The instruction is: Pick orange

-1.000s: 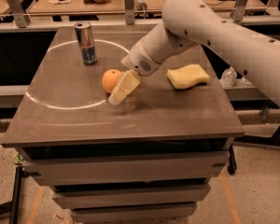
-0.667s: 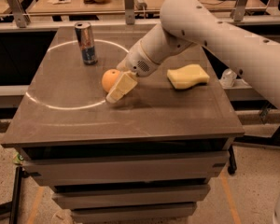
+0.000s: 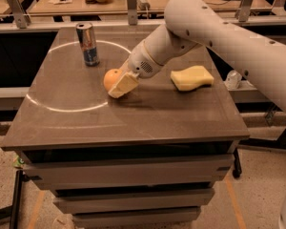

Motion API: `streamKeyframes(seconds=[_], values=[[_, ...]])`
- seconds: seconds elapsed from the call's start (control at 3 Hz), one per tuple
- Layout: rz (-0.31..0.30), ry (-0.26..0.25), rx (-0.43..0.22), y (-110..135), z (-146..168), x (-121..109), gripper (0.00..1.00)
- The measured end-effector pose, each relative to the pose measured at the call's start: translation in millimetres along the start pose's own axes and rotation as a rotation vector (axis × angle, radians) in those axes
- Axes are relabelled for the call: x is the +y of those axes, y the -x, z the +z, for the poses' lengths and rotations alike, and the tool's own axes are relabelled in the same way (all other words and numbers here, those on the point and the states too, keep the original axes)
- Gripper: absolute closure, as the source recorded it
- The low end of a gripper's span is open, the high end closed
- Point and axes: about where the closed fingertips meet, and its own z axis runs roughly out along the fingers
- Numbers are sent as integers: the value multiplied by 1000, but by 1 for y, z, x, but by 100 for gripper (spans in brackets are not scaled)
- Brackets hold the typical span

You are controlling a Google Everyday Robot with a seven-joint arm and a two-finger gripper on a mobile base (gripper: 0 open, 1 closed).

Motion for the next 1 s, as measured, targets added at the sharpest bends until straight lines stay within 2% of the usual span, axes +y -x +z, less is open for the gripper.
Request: streamKeyframes(seconds=[0.33, 0.67, 1.0], values=[[-5, -11, -104, 18, -17, -2, 95], [-32, -29, -254, 50, -51, -6, 100], [-33, -29, -254, 49, -51, -6, 100]])
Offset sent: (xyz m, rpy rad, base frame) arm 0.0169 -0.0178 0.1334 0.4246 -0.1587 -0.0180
